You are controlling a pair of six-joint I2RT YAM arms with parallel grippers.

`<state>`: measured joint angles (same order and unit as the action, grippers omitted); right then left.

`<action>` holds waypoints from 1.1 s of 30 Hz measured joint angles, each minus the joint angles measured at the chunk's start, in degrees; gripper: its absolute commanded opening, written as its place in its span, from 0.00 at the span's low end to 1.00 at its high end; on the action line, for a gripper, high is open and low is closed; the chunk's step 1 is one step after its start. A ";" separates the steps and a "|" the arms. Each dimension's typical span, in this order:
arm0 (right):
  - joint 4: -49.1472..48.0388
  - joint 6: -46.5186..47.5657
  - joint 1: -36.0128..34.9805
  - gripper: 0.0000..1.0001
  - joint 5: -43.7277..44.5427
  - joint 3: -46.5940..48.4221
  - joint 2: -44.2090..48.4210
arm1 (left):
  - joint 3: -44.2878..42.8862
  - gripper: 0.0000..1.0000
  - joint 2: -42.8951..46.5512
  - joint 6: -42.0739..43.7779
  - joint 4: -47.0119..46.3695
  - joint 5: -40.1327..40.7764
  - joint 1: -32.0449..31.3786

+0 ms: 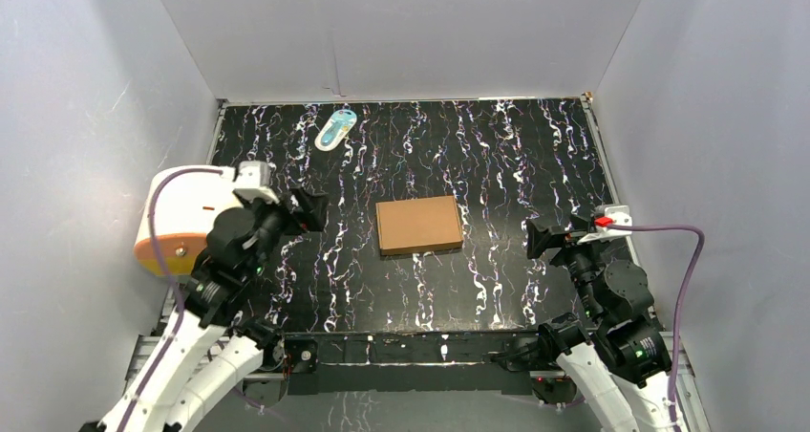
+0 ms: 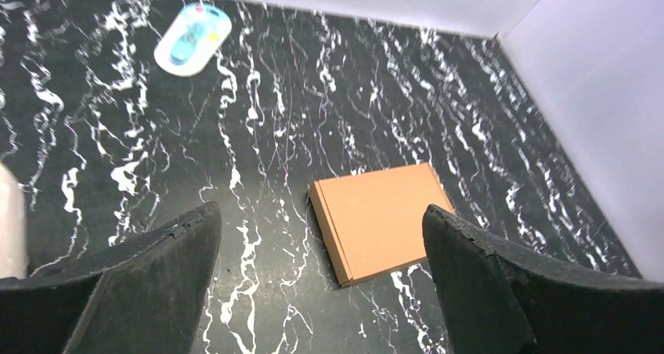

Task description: Fold the paper box

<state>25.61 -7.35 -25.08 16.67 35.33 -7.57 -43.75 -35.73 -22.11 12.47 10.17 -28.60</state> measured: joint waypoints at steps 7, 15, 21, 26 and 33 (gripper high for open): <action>-0.02 0.00 0.00 0.98 1.42 0.00 -0.02 | 0.59 0.96 14.16 1.31 2.56 3.21 0.00; -0.07 0.02 0.00 0.98 1.86 0.00 -1.57 | 3.96 0.96 21.73 3.63 2.60 3.89 0.02; -0.13 0.07 0.00 0.98 1.81 0.00 -2.71 | 6.01 0.96 23.65 4.39 2.34 2.82 0.42; -0.24 0.09 0.00 0.98 1.84 0.00 -2.71 | 6.78 0.96 23.41 5.49 1.38 0.70 2.47; -0.24 0.11 0.00 0.99 1.84 0.00 -2.71 | 7.02 0.96 21.51 6.36 -0.11 -4.20 6.60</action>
<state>25.36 -7.25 -25.08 18.50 35.33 -10.28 -36.73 -14.22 -15.75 12.36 5.98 -22.00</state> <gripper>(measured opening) 0.984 0.963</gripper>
